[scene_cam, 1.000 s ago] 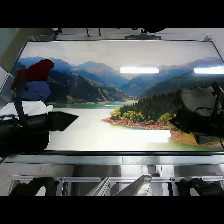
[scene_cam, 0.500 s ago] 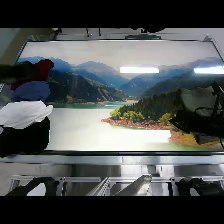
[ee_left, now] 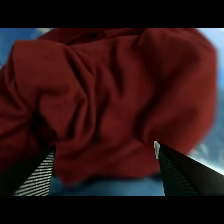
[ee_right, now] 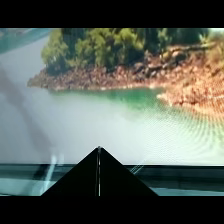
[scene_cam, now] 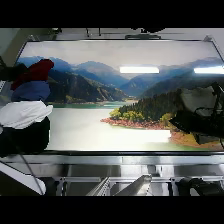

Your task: Fold the shirts.

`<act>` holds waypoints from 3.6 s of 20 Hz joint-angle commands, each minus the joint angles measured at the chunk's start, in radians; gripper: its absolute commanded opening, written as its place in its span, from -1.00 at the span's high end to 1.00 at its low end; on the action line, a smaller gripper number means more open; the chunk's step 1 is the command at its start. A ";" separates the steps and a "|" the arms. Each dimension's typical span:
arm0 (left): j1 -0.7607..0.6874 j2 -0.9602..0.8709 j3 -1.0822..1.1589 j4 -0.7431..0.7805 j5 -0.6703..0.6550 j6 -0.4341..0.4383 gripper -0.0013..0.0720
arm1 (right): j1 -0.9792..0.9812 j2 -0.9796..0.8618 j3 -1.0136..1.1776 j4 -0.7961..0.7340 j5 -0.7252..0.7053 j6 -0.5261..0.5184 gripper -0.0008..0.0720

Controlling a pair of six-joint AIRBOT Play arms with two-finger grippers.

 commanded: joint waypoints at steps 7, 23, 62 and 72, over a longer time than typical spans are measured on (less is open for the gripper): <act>-0.008 -0.326 0.224 -0.003 0.063 -0.021 0.85 | 0.001 0.000 0.000 0.000 0.000 0.000 0.92; -0.318 0.223 0.223 -0.243 -0.325 0.000 0.88 | 0.001 0.001 0.000 0.000 0.000 0.000 0.92; -0.563 0.043 -0.384 -0.649 -0.502 0.171 -0.94 | 0.000 -0.866 0.119 0.515 -0.357 -0.637 -0.21; -0.542 0.085 -0.347 -0.657 -0.534 0.174 0.93 | -0.011 -0.897 0.165 0.801 -0.329 -0.904 0.92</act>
